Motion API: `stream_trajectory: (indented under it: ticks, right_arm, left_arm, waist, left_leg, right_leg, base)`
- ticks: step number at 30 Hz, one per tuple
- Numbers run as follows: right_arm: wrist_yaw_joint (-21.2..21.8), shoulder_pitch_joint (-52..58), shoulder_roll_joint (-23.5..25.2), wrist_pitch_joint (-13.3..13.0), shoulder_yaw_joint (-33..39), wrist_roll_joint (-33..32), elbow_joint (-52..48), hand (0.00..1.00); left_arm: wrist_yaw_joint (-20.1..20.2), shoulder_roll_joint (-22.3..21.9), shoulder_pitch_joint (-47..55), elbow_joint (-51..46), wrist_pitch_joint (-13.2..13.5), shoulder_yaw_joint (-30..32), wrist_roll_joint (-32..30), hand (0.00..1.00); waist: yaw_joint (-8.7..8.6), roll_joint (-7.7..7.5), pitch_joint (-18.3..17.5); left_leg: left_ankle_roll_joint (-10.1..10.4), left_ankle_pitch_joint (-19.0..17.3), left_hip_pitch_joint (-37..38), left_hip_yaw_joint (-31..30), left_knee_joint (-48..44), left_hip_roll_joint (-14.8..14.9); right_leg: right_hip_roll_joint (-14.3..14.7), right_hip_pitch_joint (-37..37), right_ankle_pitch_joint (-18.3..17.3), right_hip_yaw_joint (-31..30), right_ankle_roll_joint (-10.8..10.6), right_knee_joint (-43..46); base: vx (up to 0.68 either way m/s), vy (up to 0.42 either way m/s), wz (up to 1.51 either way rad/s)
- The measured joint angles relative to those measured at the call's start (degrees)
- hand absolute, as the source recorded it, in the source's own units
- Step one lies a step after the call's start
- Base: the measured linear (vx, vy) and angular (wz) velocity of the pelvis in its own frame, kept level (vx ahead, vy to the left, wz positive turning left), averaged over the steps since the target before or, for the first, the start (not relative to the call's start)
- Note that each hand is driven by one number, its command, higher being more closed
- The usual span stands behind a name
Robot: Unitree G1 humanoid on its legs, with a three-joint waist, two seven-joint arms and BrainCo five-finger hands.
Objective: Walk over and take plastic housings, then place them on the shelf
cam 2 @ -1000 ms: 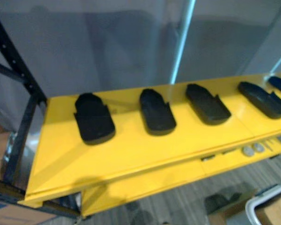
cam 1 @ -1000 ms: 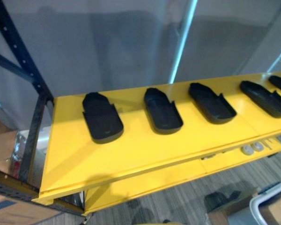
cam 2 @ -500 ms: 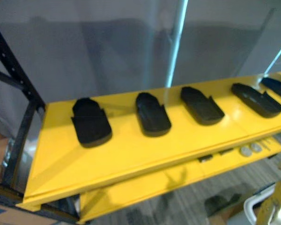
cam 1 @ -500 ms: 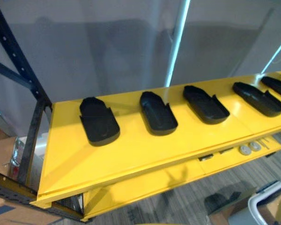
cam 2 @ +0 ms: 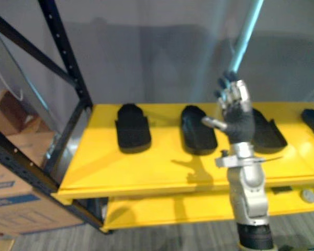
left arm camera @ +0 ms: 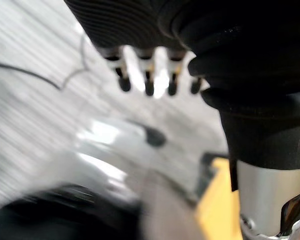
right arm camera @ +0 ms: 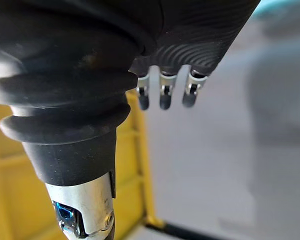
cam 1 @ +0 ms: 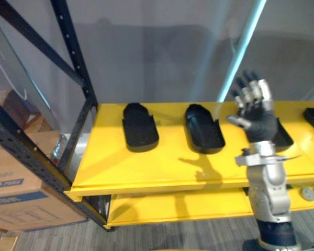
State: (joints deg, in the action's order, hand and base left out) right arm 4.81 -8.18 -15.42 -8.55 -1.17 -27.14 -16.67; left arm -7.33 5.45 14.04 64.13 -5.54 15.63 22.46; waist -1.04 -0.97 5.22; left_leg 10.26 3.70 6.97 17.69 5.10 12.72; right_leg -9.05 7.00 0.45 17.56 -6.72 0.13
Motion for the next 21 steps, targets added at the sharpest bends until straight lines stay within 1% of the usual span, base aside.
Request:
stream_trajectory:
  ticks: [1,2,3,5,6,9,13,14,15,17,19,21]
  right_arm:
    - [-0.2,-1.0,0.3,0.0,-0.7,1.1,0.4,0.0]
    - [-1.2,-4.2,0.5,0.0,-1.9,2.3,1.3,0.0]
    - [-1.5,-5.6,0.6,0.0,-2.0,2.6,1.7,0.0]
    - [-3.1,-9.4,1.2,-0.1,-2.6,3.4,2.2,0.0]
    - [-3.8,-10.9,1.9,-0.2,-3.3,3.3,2.5,0.0]
    - [-5.2,-11.8,2.8,-0.1,-6.2,3.8,2.6,0.0]
    - [-6.7,-11.8,2.9,0.2,-6.9,4.9,3.1,0.0]
    - [-6.8,-11.8,2.9,0.3,-6.9,4.9,3.6,0.0]
    - [-7.3,-11.8,2.9,0.7,-6.9,4.9,4.9,0.0]
    - [-7.5,-11.6,2.9,1.3,-6.9,4.9,6.1,0.0]
    - [-7.9,-10.4,2.9,2.1,-7.0,5.0,6.4,0.0]
    - [-8.7,-9.0,3.2,2.8,-7.1,5.7,6.8,0.0]
  left_arm:
    - [0.0,0.0,-0.4,0.0,0.3,-0.8,0.0,0.0]
    - [0.0,0.1,-2.0,-0.1,0.8,-1.3,0.1,0.0]
    - [0.0,0.3,-3.1,-0.1,1.0,-1.5,0.2,0.0]
    - [-0.1,0.9,-6.2,-0.6,1.9,-3.6,0.4,0.0]
    - [-0.2,1.1,-7.5,-0.7,2.1,-4.7,1.5,0.0]
    - [-0.5,1.7,-8.6,-0.8,3.0,-7.5,4.2,0.0]
    - [-0.6,2.1,-9.0,-0.7,4.6,-10.3,6.3,0.0]
    - [-0.9,2.1,-9.0,-0.7,5.2,-10.3,6.3,0.0]
    - [-1.5,2.1,-9.0,-0.7,6.8,-10.9,6.5,0.0]
    - [-1.7,2.0,-9.1,-0.8,7.8,-11.9,6.9,0.0]
    - [-1.8,1.7,-9.1,-1.2,8.7,-11.9,6.9,0.0]
    - [-2.2,1.7,-9.0,-1.8,8.8,-11.9,6.9,0.0]
  waist:
    - [0.03,0.04,0.5]
    - [0.04,-0.03,3.0]
    - [0.06,-0.09,4.3]
    - [0.14,-0.15,8.2]
    - [0.24,-0.16,9.8]
    - [0.34,-0.01,12.1]
    - [0.39,0.79,12.9]
    - [0.37,0.89,12.9]
    - [0.37,1.22,13.1]
    - [0.36,1.72,13.4]
    - [0.41,2.0,13.6]
    - [0.41,2.03,13.6]
  left_leg:
    - [-0.1,0.4,-0.9,-0.1,0.0,0.0]
    - [-0.4,1.1,-2.3,-0.4,-0.2,0.0]
    - [-0.5,1.4,-2.8,-0.6,-0.3,0.0]
    - [-0.8,2.4,-5.3,-1.5,-0.3,0.0]
    - [-1.0,2.8,-6.2,-1.6,-0.3,0.0]
    - [-1.2,3.1,-7.1,-1.7,-0.3,-0.2]
    - [-1.3,3.0,-7.1,-1.8,-0.3,-0.3]
    - [-1.3,3.0,-7.1,-1.8,-0.3,-0.3]
    - [-1.5,2.9,-7.0,-1.7,-0.4,-0.3]
    - [-1.7,2.8,-6.9,-1.8,-0.4,-0.3]
    - [-1.8,2.7,-6.7,-1.9,-0.4,-0.5]
    - [-2.1,2.5,-6.4,-1.9,-0.4,-0.6]
  right_leg:
    - [-0.1,-1.1,0.0,0.0,0.0,0.6]
    - [-0.2,-2.8,0.0,-0.1,0.1,1.4]
    - [-0.1,-3.4,0.0,-0.1,0.2,1.8]
    - [-0.2,-5.9,0.1,-0.1,0.2,2.8]
    - [-0.2,-7.2,0.3,-0.4,0.3,3.1]
    - [-0.3,-8.3,0.8,-0.4,0.0,3.4]
    - [-0.4,-8.2,0.7,-0.5,-0.1,3.6]
    - [-0.4,-8.2,0.7,-0.4,-0.2,3.6]
    - [-0.4,-8.1,0.4,-0.4,-0.3,3.8]
    - [-0.5,-8.1,0.0,-0.4,-0.3,4.3]
    - [-0.8,-8.1,-0.4,-0.3,-0.5,4.8]
    - [-1.0,-8.0,-0.8,-0.3,-0.8,5.2]
  base:
    - [-0.06,0.008,0.05]
    - [-0.07,0.009,0.06]
    - [-0.07,0.008,0.1]
    - [-0.12,0.012,0.13]
    - [-0.1,0.013,0.08]
    - [0.0,0.005,0.02]
    - [0.07,-0.001,0.03]
    - [0.05,-0.003,0.02]
    - [0.04,-0.003,0.02]
    - [0.02,0.002,0.03]
    - [0.0,0.005,0.02]
    - [0.0,0.0,0.0]
